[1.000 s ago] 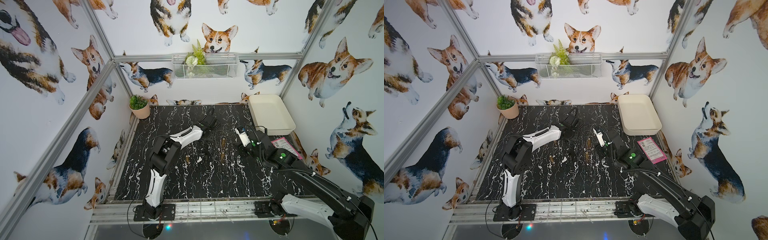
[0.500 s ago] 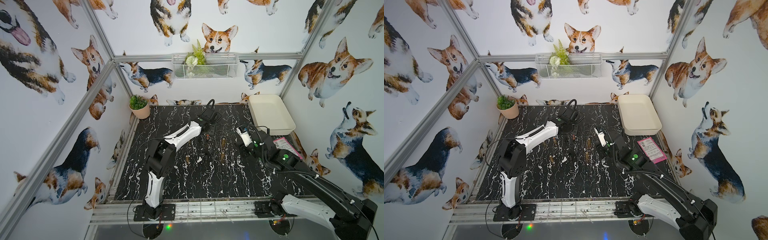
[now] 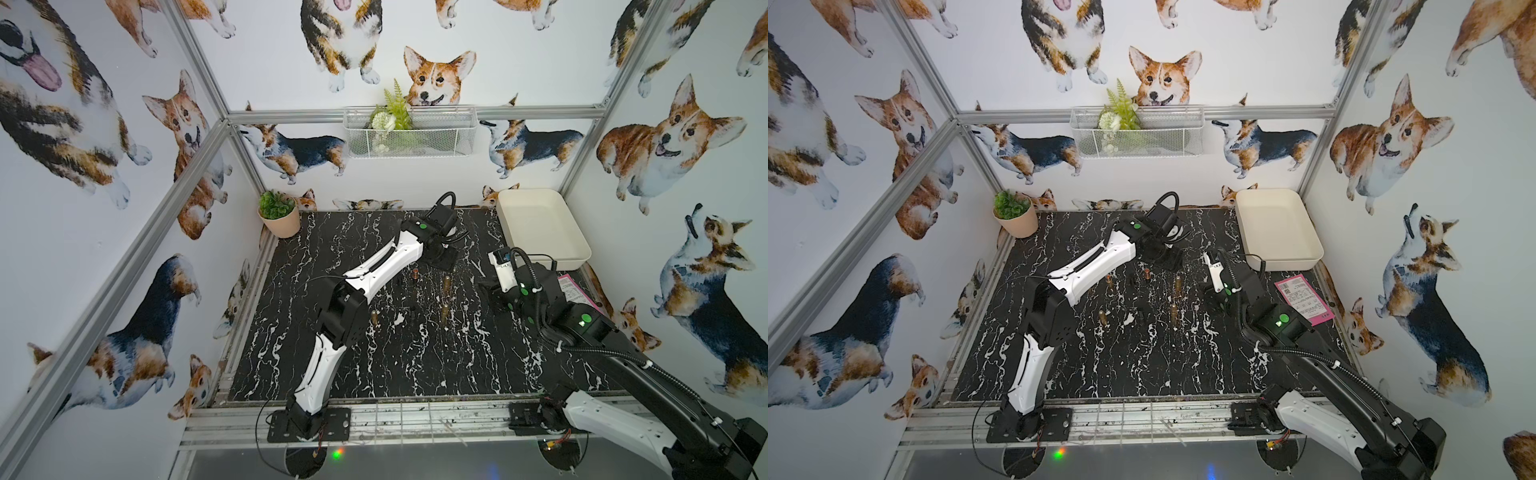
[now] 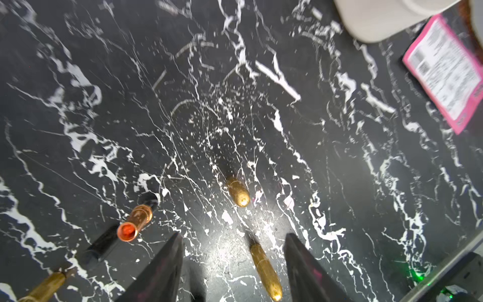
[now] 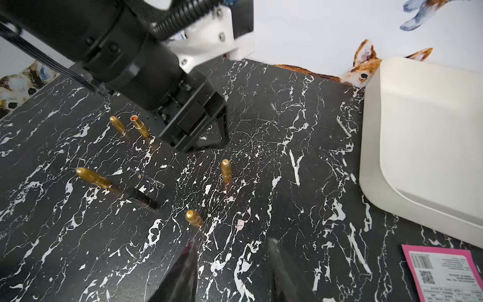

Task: Open the lipstick cap
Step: Pick up the lipstick at the center of the board.

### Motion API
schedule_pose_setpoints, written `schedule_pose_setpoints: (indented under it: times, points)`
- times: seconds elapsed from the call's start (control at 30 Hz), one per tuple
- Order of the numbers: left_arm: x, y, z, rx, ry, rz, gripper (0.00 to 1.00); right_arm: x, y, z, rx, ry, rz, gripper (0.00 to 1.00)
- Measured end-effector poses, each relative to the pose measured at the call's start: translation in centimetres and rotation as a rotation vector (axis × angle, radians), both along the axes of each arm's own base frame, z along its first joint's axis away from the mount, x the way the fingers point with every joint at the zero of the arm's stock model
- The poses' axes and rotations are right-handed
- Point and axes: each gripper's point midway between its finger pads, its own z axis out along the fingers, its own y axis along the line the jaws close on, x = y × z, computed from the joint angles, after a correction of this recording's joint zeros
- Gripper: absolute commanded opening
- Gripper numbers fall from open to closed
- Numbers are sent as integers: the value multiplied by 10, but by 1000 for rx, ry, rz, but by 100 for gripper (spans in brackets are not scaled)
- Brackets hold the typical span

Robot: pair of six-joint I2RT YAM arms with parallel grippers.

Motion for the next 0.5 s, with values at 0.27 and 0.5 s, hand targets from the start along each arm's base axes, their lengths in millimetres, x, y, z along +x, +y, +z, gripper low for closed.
schedule_pose_setpoints:
  times: [0.27, 0.5]
  points:
    - [-14, -13, -28, 36, 75, -36, 63, -4, -6, -6, 24, 21, -28, 46]
    - [-13, -13, -50, 76, 107, -32, 60, -4, -6, -12, 18, 34, -31, 46]
